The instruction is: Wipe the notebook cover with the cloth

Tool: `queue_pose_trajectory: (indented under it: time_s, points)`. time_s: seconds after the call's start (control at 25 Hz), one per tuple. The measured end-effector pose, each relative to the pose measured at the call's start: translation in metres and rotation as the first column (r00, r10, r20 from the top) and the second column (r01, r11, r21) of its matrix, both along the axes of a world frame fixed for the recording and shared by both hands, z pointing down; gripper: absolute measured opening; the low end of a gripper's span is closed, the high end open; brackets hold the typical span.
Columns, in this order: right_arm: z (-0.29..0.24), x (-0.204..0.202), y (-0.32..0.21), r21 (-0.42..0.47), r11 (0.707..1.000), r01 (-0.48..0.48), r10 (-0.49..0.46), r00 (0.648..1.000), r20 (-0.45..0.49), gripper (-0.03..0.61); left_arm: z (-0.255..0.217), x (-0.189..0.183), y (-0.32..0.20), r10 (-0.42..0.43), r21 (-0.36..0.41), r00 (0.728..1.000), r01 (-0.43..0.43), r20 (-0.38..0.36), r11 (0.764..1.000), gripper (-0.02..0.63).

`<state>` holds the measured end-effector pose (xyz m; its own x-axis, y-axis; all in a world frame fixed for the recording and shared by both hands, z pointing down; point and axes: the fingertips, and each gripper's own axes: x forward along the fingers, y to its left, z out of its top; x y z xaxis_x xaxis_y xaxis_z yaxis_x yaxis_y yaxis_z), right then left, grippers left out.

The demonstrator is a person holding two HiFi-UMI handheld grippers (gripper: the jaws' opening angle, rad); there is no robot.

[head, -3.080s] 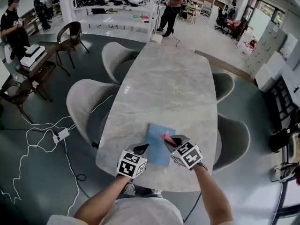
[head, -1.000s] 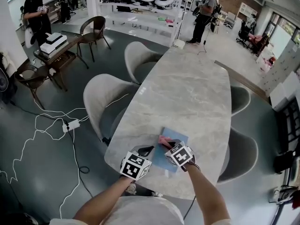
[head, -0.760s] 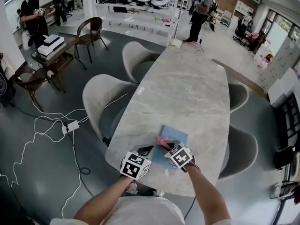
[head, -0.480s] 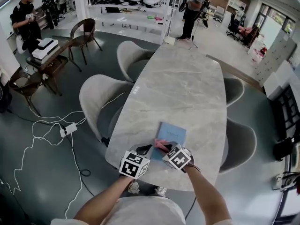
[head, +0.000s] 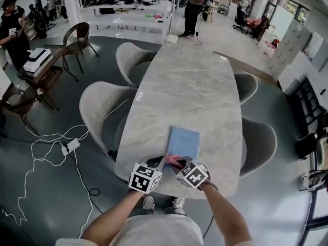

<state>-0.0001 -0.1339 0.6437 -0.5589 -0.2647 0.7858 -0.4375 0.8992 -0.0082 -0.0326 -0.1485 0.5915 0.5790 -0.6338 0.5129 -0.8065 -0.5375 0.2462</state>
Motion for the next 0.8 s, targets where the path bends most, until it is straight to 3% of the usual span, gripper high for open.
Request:
queue_pose_trajectory:
  time_s: [0.6,0.8]
  points:
    - [-0.005,-0.006,0.037,-0.036,0.999,-0.032,0.034,0.998,0.061,0.015,0.006,0.002,-0.002,0.059,-0.011,0.998,-0.059,-0.003,0.998,0.006]
    - [-0.025,0.001,0.032,-0.007,1.000,-0.028,0.028,0.996,0.084,0.015,0.008,0.000,-0.006,0.058,-0.016,0.998,-0.058,-0.009,0.998,0.006]
